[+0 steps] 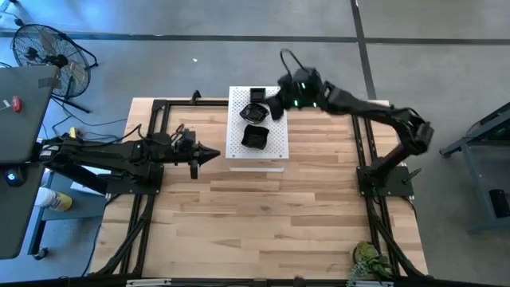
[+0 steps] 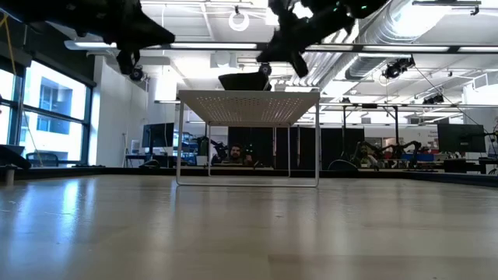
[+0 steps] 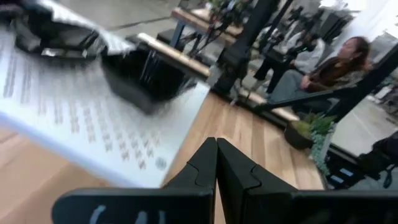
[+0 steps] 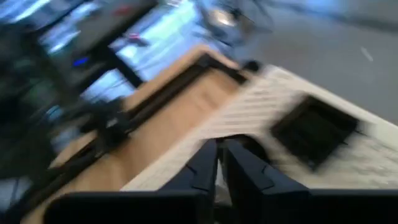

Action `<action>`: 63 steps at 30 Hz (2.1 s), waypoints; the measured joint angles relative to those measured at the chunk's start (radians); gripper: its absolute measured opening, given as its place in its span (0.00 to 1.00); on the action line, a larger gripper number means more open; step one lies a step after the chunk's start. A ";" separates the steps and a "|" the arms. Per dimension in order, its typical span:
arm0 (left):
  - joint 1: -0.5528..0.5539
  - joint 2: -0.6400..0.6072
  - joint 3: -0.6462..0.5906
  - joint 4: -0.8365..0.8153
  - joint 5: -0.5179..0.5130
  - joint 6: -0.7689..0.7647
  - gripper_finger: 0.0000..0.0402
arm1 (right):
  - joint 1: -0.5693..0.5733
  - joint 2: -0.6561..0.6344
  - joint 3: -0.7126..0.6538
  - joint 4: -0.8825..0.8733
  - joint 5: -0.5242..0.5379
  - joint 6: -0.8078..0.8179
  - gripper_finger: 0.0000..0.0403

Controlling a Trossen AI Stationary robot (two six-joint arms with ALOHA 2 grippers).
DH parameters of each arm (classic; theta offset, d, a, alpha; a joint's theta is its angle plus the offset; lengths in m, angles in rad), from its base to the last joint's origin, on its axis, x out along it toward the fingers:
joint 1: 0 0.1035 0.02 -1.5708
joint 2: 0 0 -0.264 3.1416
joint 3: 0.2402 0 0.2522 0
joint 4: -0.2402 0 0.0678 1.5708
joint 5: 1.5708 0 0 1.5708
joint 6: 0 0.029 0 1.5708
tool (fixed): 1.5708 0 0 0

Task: Pick & Place Mini shaped plates
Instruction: Return to Home Position

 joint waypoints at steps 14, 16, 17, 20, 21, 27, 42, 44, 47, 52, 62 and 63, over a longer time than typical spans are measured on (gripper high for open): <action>0.145 0.006 0.000 0.073 -0.025 0.059 0.00 | 0.147 -0.483 -0.738 0.599 0.041 -0.126 0.02; 0.145 0.006 0.000 0.070 -0.038 0.057 0.00 | 0.144 -0.566 -0.795 0.608 0.050 -0.156 0.03; 0.145 0.006 0.000 0.068 -0.037 0.056 0.00 | 0.140 -0.608 -0.820 0.609 0.057 -0.164 0.04; 0.145 0.006 0.000 0.065 -0.038 0.056 0.00 | 0.139 -0.722 -0.896 0.607 0.124 -0.179 0.04; 0.145 0.006 0.000 0.064 -0.038 0.056 0.00 | 0.139 -0.758 -0.923 0.607 0.160 -0.180 0.04; 0.145 0.011 0.000 0.070 -0.065 0.068 0.00 | 0.139 -0.921 -1.071 0.605 0.246 -0.082 0.02; 0.145 0.021 0.000 0.076 0.004 0.279 0.00 | 0.139 -1.236 -1.365 0.703 0.193 -0.225 0.03; 0.144 0.021 0.000 0.076 0.049 0.314 0.00 | 0.139 -1.273 -1.366 0.635 0.192 -0.240 0.03; 0.144 0.019 0.000 0.059 0.065 0.348 0.00 | 0.139 -1.316 -1.366 0.590 0.190 -0.249 0.03; 0.144 0.011 0.000 -0.012 0.027 0.357 0.00 | 0.139 -1.363 -1.366 0.535 0.213 -0.255 0.03; 0.145 -0.078 -0.175 0.192 0.019 0.337 0.00 | 0.139 -1.413 -1.366 0.495 0.223 -0.272 0.03; 0.145 -0.101 -0.202 0.210 0.028 0.332 0.00 | 0.139 -1.413 -1.366 0.497 0.223 -0.272 0.03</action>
